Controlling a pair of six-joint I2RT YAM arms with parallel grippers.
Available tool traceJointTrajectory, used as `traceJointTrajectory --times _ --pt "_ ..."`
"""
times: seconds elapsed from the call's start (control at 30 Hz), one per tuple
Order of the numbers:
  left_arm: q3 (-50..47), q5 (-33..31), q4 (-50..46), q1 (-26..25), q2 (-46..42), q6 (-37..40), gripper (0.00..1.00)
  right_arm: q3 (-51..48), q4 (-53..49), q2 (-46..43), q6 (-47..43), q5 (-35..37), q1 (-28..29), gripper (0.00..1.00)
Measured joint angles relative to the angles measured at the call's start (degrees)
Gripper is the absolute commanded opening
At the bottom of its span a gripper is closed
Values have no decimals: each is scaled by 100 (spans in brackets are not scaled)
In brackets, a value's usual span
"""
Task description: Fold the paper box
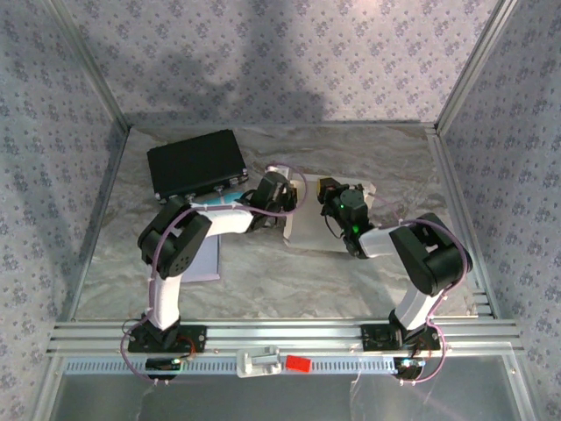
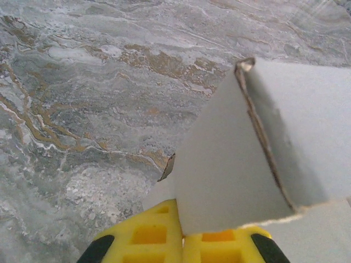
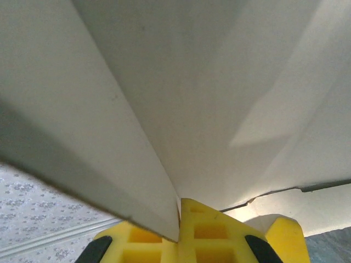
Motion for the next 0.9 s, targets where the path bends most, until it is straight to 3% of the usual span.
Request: traceJointTrajectory --times 0.17,0.23,0.3,0.37,0.47,0.63,0.77,0.9 --pt "372 -461 -544 -153 87 170 0 120 -229 -4 57 -46 -72 0" --pt "535 -691 -855 -227 107 208 0 149 -378 -55 79 -105 -103 12" --pt "647 -850 -1137 -291 105 203 0 177 -708 -190 85 -291 -153 33" --pt "699 -892 -1340 -350 74 175 0 205 -1279 -396 0 -605 -201 48" --pt "737 -841 -1864 -352 -96 31 0 474 -2809 -984 -415 -1130 -450 59" --pt "815 -553 -3165 -92 -492 -302 0 2017 -5847 -2138 -1823 -1565 -1156 61" --pt "1067 -256 -4192 157 -658 -501 0 3049 -7248 -2594 -2946 -1725 -1545 58" --pt "1252 68 -4970 269 -870 -723 0 3711 -8253 -2371 -3875 -1880 -1714 58"
